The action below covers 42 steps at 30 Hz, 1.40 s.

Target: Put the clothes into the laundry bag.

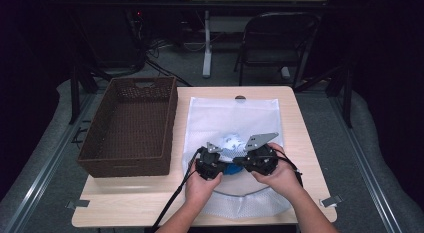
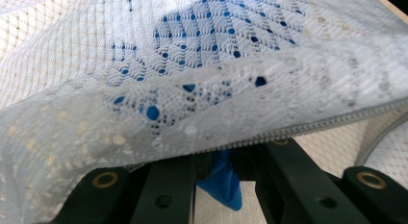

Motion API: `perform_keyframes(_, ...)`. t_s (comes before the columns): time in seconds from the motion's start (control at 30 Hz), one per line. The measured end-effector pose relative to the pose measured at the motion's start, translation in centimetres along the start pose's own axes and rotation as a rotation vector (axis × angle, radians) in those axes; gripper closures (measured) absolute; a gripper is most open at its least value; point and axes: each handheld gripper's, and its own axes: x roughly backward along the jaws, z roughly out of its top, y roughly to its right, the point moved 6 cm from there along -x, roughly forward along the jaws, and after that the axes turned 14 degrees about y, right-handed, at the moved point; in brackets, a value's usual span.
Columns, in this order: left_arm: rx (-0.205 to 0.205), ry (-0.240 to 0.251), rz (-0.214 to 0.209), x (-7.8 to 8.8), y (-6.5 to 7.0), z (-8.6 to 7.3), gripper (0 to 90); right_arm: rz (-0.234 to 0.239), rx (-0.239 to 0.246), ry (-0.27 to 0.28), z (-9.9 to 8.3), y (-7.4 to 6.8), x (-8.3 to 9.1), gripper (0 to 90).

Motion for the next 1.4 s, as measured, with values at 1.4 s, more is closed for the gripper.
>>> perform_keyframes(1.4, 0.004, -0.042, -0.016, -0.4, 0.3, -0.5, 52.6, -0.008, -0.014, -0.012, -0.6, 0.6, -0.2, 88.4)
